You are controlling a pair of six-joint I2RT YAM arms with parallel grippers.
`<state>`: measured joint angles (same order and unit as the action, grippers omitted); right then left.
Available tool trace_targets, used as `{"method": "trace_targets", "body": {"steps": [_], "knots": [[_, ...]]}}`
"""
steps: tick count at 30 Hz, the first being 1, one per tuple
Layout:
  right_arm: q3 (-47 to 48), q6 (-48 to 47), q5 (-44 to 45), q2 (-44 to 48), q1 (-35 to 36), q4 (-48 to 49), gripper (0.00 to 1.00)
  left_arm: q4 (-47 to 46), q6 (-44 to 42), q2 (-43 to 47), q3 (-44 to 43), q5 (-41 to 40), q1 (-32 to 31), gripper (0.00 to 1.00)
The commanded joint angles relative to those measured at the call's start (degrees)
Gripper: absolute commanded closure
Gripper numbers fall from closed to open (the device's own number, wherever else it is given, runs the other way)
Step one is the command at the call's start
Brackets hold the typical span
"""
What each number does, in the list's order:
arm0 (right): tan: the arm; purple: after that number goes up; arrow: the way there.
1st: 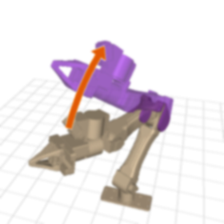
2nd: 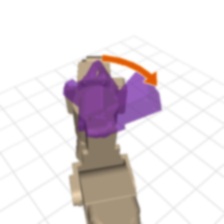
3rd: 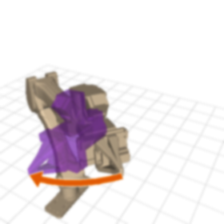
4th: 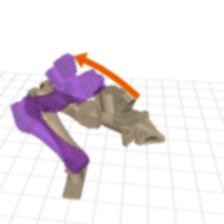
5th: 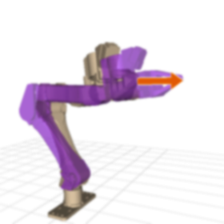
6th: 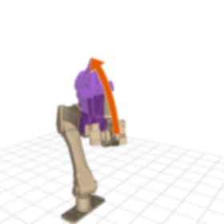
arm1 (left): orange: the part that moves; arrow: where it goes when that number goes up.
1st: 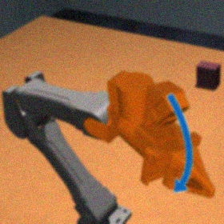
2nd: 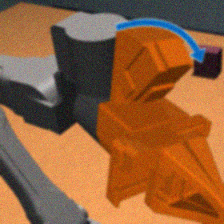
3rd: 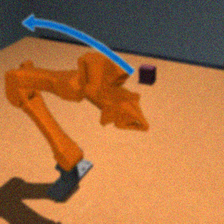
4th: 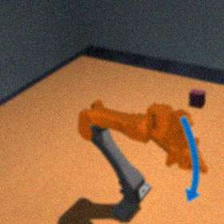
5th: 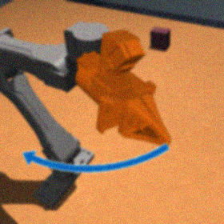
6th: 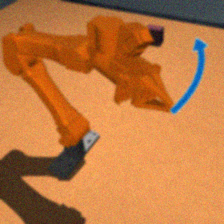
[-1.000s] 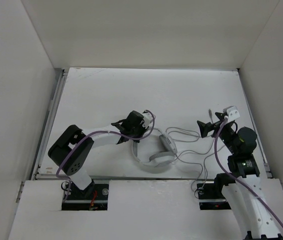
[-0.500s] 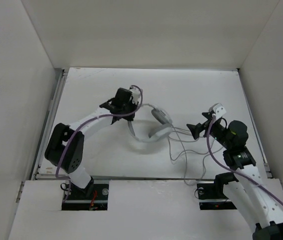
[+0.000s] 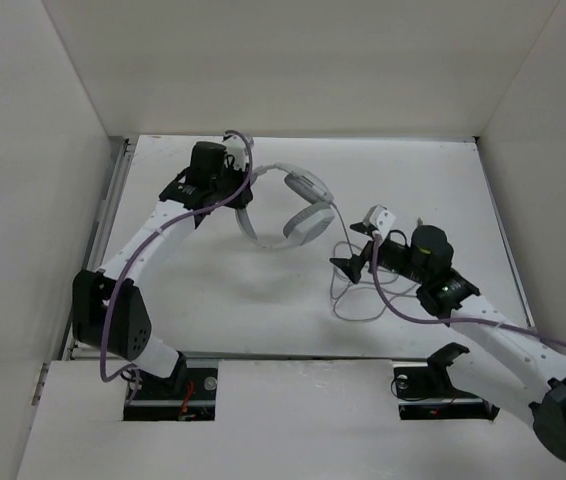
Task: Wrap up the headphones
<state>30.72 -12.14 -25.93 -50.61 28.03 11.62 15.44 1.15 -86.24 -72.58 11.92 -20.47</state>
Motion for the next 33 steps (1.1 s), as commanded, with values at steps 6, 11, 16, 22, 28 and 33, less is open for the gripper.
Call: {"method": "trace_targets", "body": {"steps": [6, 11, 16, 22, 28, 33], "knots": [[2.8, -0.1, 7.6, -10.3, 4.3, 21.2, 0.0, 0.2, 3.4, 3.1, -14.3, 7.3, 5.3, 1.0], [1.6, 3.4, 11.1, -11.9, 3.0, 25.4, 0.0, 0.3, 7.1, 5.4, -18.8, 11.0, 10.3, 1.0], [2.5, 9.7, 11.4, -11.9, 0.8, 24.2, 0.0, -0.1, 9.7, 8.6, -19.4, 13.3, 13.2, 1.0], [5.8, 14.2, 10.5, -12.5, -2.2, 23.8, 0.0, -1.4, 14.0, 12.1, -18.7, 17.1, 16.2, 1.0], [12.9, 14.4, 8.4, -17.1, -1.5, 24.7, 0.0, -2.3, 17.0, 13.9, -18.9, 19.0, 18.6, 1.0], [17.3, 14.3, 6.7, -20.7, 1.9, 23.5, 0.0, -2.0, 16.9, 14.6, -18.9, 19.5, 19.4, 1.0]]}}
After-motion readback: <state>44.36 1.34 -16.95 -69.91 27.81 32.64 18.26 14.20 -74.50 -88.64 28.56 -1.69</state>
